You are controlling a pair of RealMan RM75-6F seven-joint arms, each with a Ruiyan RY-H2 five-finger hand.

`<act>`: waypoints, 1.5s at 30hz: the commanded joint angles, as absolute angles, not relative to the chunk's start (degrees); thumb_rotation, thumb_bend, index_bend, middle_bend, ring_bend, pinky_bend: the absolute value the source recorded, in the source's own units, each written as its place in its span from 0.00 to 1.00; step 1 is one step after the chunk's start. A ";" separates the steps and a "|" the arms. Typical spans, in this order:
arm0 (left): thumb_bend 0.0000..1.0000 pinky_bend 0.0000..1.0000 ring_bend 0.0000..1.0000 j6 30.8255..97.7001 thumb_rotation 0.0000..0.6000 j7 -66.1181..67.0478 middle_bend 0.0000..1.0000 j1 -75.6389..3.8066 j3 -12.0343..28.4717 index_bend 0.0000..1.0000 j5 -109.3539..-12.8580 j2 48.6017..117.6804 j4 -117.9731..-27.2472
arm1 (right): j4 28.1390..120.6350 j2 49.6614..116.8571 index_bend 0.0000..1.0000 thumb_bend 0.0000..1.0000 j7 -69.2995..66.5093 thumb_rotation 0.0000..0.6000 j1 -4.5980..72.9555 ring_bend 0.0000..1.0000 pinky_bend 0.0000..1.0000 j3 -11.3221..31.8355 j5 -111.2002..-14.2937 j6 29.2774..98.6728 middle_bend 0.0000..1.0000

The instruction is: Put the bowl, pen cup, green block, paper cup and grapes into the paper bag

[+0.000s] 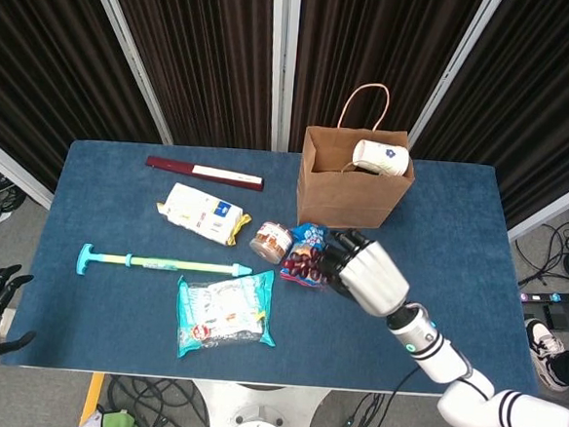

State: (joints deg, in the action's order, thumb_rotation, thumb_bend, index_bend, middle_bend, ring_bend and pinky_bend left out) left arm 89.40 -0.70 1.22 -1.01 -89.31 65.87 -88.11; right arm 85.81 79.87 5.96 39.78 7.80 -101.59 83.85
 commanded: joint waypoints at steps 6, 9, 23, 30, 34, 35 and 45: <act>0.00 0.20 0.15 89.00 1.00 0.40 0.23 0.84 -0.95 0.27 -89.45 65.49 -89.21 | 92.83 70.12 0.70 0.49 4.75 1.00 42.82 0.33 0.44 20.02 -88.47 78.28 0.58; 0.00 0.20 0.15 88.96 1.00 0.63 0.23 0.83 -0.90 0.27 -89.30 65.24 -89.66 | 90.55 70.06 0.70 0.49 5.09 1.00 45.93 0.33 0.43 23.74 -80.41 71.91 0.58; 0.00 0.20 0.15 88.31 1.00 -0.32 0.23 1.04 -1.08 0.27 -88.39 65.23 -89.10 | 74.68 80.19 0.63 0.48 13.55 1.00 58.27 0.31 0.40 29.77 -56.09 57.07 0.55; 0.00 0.20 0.15 87.68 1.00 -0.97 0.23 0.92 -0.99 0.27 -87.76 65.44 -88.49 | 68.52 85.11 0.54 0.46 19.88 1.00 63.57 0.27 0.36 29.70 -47.15 52.75 0.50; 0.00 0.20 0.15 87.60 1.00 -1.38 0.23 1.03 -0.97 0.27 -87.43 65.52 -88.24 | 66.16 86.91 0.51 0.46 21.62 1.00 64.94 0.26 0.35 28.99 -45.45 52.40 0.48; 0.00 0.20 0.15 87.50 1.00 -1.46 0.23 1.05 -1.00 0.27 -87.33 65.57 -88.13 | 65.69 87.15 0.50 0.46 22.16 1.00 65.17 0.25 0.34 28.67 -45.10 52.10 0.47; 0.00 0.20 0.15 87.42 1.00 -1.88 0.23 1.15 -1.12 0.27 -87.32 65.73 -87.81 | 64.06 88.35 0.22 0.42 26.81 1.00 66.57 0.08 0.18 26.85 -41.19 50.74 0.29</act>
